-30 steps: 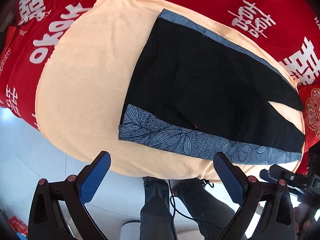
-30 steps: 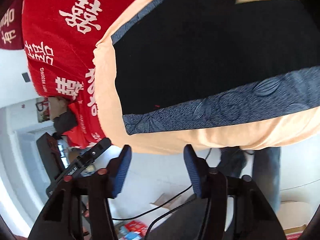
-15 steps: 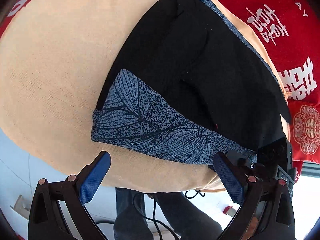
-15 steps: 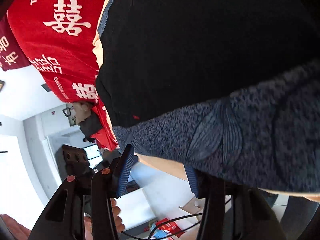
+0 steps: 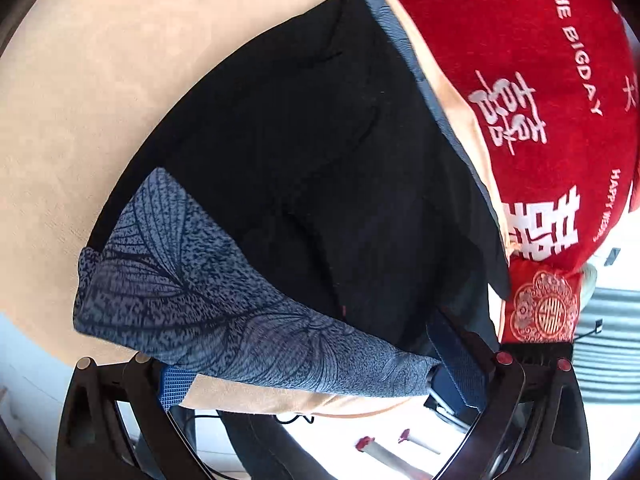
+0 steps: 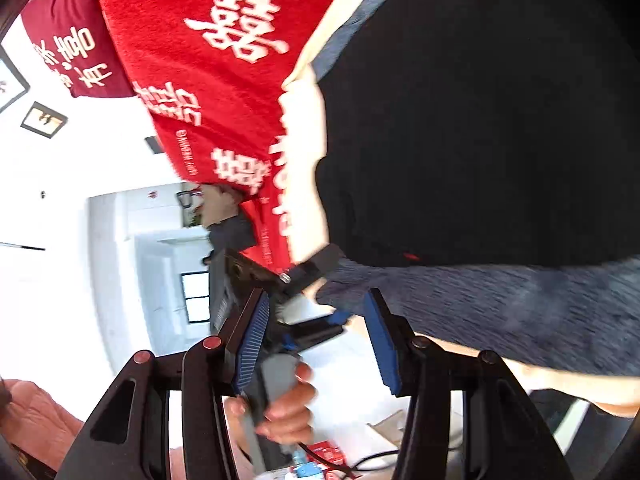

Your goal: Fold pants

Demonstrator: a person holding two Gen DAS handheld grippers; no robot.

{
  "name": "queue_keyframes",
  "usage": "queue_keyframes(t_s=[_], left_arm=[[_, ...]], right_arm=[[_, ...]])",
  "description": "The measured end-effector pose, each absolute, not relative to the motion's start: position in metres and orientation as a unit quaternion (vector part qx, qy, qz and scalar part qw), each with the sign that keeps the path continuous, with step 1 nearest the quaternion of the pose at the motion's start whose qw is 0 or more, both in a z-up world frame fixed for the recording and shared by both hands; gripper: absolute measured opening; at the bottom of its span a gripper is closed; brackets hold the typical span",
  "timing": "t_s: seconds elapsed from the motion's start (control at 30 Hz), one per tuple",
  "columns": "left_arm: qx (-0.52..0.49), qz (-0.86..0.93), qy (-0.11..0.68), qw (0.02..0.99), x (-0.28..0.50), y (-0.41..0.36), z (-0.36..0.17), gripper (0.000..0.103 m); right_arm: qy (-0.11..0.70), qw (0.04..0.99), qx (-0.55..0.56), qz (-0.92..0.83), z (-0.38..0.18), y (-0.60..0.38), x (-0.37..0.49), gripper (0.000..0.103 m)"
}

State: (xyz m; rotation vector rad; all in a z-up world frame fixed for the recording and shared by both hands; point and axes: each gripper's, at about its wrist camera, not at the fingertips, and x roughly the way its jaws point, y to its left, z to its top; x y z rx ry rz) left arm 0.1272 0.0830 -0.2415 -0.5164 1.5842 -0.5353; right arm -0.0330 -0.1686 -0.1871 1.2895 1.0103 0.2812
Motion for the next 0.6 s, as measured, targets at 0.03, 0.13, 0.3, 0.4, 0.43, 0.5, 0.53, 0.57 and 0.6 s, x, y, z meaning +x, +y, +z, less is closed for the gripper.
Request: queue_keyframes(t_s=[0.03,0.13,0.3,0.4,0.43,0.5,0.53,0.57,0.6], left_arm=[[-0.221,-0.235,0.695,0.642,0.127,0.082,-0.242,0.103],[-0.182,-0.245,0.694,0.652,0.127,0.071,-0.234,0.103],[-0.109,-0.249,0.692,0.669,0.122,0.051,-0.234,0.103],[-0.052,-0.254,0.681,0.685,0.113,0.040,-0.230,0.103],[-0.033,-0.255,0.679,0.688,0.110,0.037,-0.229,0.100],[-0.007,-0.254,0.675,0.693,0.107,0.035,-0.229,0.096],[-0.006,-0.255,0.674,0.694,0.107,0.034,-0.228,0.095],[-0.010,-0.256,0.673,0.694,0.107,0.036,-0.227,0.095],[-0.015,-0.256,0.673,0.694,0.108,0.038,-0.227,0.088]], right_arm=[[0.452,0.667,0.583,0.104,-0.193,-0.177,-0.049,0.055],[0.452,0.660,0.598,0.045,-0.207,-0.209,-0.097,0.055],[0.428,0.655,0.622,-0.028,-0.231,-0.247,-0.142,0.055],[0.402,0.640,0.655,-0.013,-0.244,-0.251,-0.140,0.055],[0.393,0.643,0.657,-0.004,-0.241,-0.250,-0.139,0.054],[0.372,0.651,0.661,0.005,-0.233,-0.249,-0.141,0.054],[0.367,0.651,0.664,-0.001,-0.232,-0.249,-0.142,0.054],[0.363,0.649,0.668,-0.010,-0.233,-0.250,-0.143,0.054],[0.359,0.645,0.674,-0.019,-0.236,-0.252,-0.144,0.054]])
